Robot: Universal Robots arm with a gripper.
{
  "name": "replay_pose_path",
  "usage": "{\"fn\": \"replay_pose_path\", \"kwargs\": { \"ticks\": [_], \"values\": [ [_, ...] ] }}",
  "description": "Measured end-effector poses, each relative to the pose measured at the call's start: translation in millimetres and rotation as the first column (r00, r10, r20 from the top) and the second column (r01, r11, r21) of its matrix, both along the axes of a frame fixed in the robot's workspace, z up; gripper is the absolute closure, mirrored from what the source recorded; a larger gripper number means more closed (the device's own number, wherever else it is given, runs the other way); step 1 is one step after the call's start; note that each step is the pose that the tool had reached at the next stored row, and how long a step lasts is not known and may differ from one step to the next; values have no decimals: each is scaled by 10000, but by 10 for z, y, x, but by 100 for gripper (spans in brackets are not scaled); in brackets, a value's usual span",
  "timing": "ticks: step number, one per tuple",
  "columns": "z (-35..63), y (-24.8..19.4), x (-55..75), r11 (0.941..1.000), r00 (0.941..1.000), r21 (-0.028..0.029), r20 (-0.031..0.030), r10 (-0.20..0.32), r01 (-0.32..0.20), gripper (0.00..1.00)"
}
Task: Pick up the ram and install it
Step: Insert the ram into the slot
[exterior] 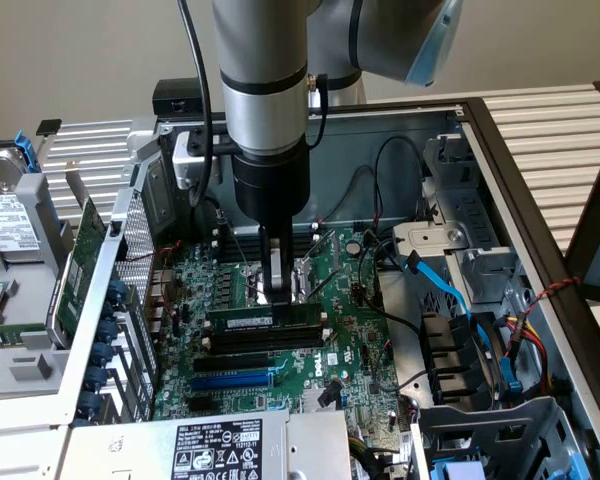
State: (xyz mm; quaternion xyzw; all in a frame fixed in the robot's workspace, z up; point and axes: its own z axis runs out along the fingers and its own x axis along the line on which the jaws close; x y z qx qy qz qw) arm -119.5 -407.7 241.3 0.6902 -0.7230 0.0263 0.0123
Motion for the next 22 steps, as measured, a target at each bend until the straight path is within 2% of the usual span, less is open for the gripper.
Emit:
{"fn": "replay_pose_path", "kwargs": {
  "ticks": [5,22],
  "values": [
    [-20,23,-2,10000,10000,-21,0,8,-8,88],
    [-49,13,-3,10000,10000,-70,-6,15,-16,88]
  ]
}}
